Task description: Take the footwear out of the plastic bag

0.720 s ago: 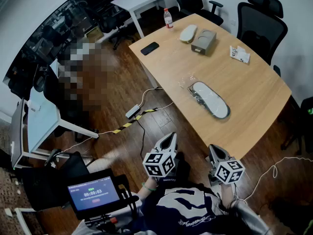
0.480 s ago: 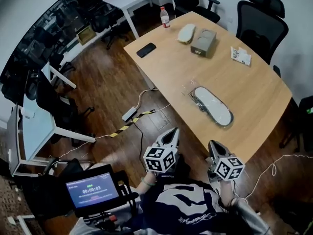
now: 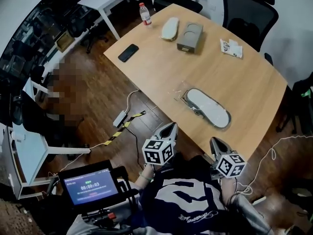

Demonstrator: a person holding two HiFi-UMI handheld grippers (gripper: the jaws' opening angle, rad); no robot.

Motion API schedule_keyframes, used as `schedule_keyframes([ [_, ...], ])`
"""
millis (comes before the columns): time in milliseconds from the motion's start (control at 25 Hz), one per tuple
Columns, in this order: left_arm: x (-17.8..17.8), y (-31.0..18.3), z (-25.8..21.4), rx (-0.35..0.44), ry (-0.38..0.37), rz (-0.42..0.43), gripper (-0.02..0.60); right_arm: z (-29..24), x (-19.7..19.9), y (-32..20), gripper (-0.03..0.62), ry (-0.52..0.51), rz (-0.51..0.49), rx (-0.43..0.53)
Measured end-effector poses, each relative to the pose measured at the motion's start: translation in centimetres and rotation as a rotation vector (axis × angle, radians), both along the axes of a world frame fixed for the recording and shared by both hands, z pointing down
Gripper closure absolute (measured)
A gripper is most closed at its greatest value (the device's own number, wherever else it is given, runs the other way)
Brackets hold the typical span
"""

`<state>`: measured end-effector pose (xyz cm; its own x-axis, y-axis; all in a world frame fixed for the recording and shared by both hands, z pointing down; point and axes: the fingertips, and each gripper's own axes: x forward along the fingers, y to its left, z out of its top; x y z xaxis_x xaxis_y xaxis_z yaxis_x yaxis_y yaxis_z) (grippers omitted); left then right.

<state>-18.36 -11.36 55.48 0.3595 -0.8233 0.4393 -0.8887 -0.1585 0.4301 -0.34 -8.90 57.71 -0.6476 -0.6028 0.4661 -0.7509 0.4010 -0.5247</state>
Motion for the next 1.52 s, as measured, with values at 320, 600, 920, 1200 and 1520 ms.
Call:
schedule_keyframes([
  [320, 0.3, -4.3, 2.2, -0.075, -0.029, 0.001, 0.580, 1.4, 2.5, -2.7, 0.562, -0.003, 0.035, -0.059],
  [600, 0.9, -10.2, 3.2, -0.099, -0.113, 0.028, 0.580, 1.7, 4.3, -6.7, 0.526, -0.040, 0.040, -0.087],
  [920, 1.4, -14.7, 8.7, -0.308, -0.264, 0.087, 0.580, 4.2, 7.7, -8.2, 0.429, -0.075, 0.109, -0.176],
  [1200, 1.7, -14.7, 11.7, -0.397, -0.328, 0.135, 0.580, 6.3, 9.9, -10.5, 0.362, -0.112, 0.120, -0.232],
  [1520, 1.7, -14.5, 12.9, -0.434, -0.304, 0.158, 0.581, 8.3, 9.5, -11.4, 0.303, -0.137, 0.101, -0.313],
])
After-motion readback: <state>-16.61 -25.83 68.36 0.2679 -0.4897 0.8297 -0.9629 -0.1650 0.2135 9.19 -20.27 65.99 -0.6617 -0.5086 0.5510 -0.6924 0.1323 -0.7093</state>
